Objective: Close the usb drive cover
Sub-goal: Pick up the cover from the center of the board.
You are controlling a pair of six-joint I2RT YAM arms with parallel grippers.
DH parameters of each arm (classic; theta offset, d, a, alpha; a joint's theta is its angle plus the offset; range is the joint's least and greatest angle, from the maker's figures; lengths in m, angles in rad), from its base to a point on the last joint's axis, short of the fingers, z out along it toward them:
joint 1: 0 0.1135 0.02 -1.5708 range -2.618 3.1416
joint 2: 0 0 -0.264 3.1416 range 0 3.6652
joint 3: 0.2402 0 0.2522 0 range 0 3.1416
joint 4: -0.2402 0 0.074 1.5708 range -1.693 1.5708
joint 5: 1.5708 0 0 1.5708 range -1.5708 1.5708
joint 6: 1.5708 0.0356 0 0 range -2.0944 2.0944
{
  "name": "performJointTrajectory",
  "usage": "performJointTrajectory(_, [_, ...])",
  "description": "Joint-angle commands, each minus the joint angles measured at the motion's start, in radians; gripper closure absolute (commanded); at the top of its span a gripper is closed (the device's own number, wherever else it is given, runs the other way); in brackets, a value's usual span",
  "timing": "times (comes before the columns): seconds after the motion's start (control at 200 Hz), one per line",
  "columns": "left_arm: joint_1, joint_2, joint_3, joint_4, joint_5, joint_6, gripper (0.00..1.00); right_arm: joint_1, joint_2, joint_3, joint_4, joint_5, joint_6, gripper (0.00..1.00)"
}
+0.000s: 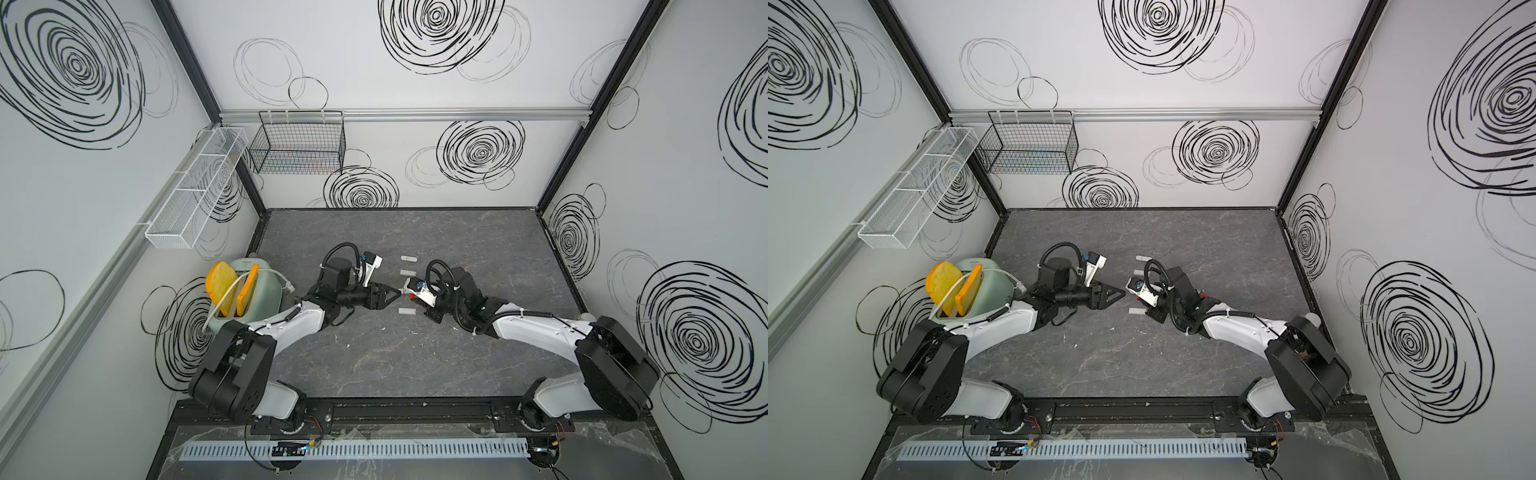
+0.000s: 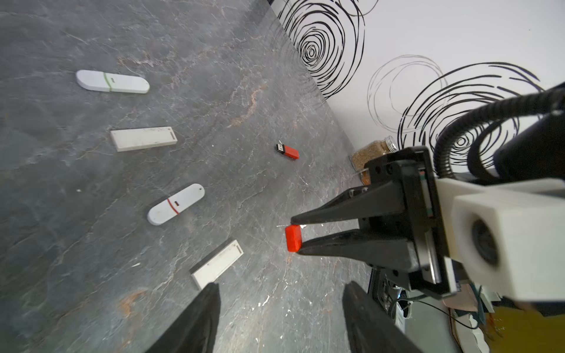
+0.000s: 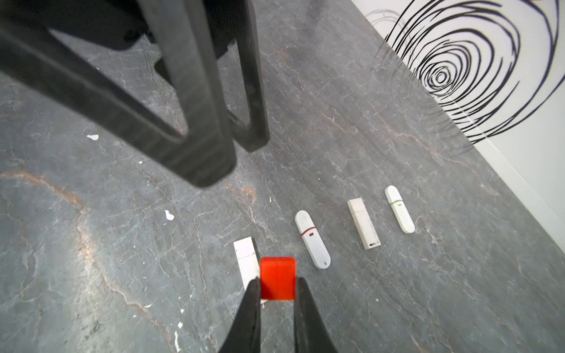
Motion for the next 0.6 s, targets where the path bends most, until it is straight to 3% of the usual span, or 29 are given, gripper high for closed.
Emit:
performJointTrajectory(0.0, [-0.022,0.036,0.047,0.039,0.054,-0.058,0.36,-0.003,-0.014,-0.017,0.053,0.002,0.011,0.89])
performJointTrajectory(0.595, [-0.052,0.184,0.126,0.079,0.127,-0.171,0.52,0.014,0.010,0.001,0.056,-0.016,0.002,0.89])
